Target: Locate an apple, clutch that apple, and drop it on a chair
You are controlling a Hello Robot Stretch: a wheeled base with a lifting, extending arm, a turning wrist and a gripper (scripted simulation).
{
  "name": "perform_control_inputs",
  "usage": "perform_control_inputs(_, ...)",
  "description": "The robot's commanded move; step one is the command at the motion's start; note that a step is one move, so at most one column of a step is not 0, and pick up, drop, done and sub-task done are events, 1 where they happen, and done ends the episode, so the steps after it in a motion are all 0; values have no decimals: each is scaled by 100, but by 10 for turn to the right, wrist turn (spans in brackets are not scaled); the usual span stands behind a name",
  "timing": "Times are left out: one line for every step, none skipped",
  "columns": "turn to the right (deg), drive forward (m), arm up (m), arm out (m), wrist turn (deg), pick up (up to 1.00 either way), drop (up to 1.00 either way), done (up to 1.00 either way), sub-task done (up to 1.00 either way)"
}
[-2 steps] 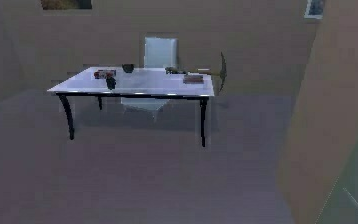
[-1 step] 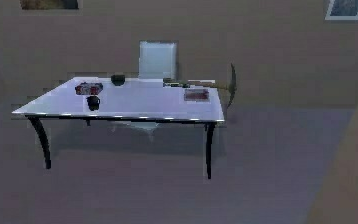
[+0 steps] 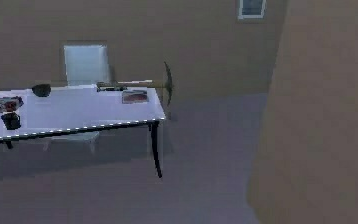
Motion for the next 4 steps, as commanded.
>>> perform_control_inputs(0, 25, 0, 0, 0, 0, 0, 0, 0)
perform_control_inputs(180, 0, 0, 0, 0, 0, 0, 0, 0)
perform_control_inputs(0, 100, 0, 0, 0, 0, 0, 0, 0)
perform_control_inputs(60, 0, 0, 0, 0, 0, 0, 0, 0)
